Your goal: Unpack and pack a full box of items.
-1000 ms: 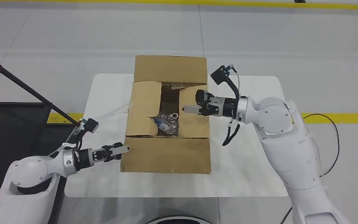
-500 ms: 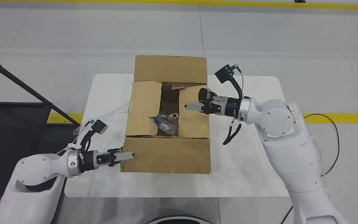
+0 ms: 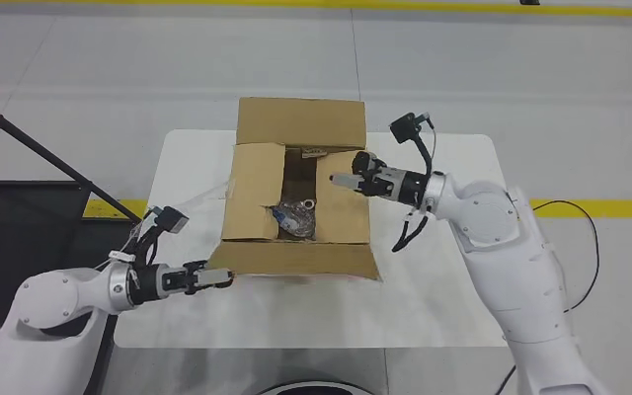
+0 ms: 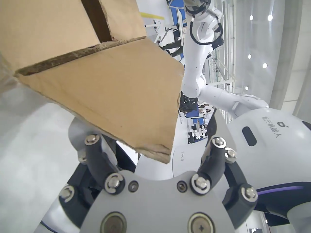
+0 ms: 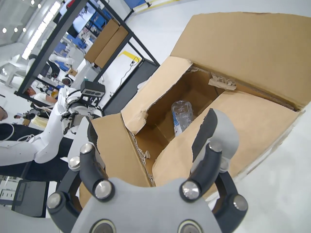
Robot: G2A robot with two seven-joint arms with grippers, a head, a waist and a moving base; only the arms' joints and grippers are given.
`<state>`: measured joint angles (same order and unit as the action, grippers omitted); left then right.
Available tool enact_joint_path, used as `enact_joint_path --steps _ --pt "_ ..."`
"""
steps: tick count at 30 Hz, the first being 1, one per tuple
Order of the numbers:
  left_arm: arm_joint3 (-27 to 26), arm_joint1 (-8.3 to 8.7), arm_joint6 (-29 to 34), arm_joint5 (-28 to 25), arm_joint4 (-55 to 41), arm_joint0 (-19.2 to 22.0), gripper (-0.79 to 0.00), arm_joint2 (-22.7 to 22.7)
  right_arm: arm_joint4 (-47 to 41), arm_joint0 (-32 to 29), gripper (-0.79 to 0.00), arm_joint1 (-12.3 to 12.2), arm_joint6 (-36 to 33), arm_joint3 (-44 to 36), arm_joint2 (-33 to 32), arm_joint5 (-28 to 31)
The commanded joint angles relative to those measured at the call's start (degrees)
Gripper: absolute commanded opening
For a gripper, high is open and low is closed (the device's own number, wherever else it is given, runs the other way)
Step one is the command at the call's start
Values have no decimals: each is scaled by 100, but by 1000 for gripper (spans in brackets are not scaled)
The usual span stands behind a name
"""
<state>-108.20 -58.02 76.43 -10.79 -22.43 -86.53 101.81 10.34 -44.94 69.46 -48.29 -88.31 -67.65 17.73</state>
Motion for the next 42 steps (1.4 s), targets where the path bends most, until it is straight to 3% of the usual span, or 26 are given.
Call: enact_joint_path --steps 1,6,10,16,24,27,34,42 --pt "-17 1 -237 128 -109 42 0 11 -187 -26 0 8 289 91 -63 35" --pt "-126 3 -644 429 -391 163 0 -38 -507 -86 0 16 801 277 -225 100" --pt "-133 -4 -1054 605 -621 281 0 -80 -507 -86 0 16 801 277 -225 100" --pt "-54 -40 -2183 959 -637 433 0 -233 -507 -86 0 16 801 277 -225 100" --pt "80 -58 -2802 1155 -499 725 0 -511 -511 -100 0 16 824 276 -224 90" --pt "120 -59 -2942 1187 -337 790 0 -615 -452 -33 0 42 1084 412 -163 -197" --pt "184 -68 -3231 1161 -23 830 0 -830 -520 916 0 234 1514 1788 323 -708" --pt "213 -71 -3368 1157 115 849 0 -953 -986 1957 0 587 1746 3622 966 -620"
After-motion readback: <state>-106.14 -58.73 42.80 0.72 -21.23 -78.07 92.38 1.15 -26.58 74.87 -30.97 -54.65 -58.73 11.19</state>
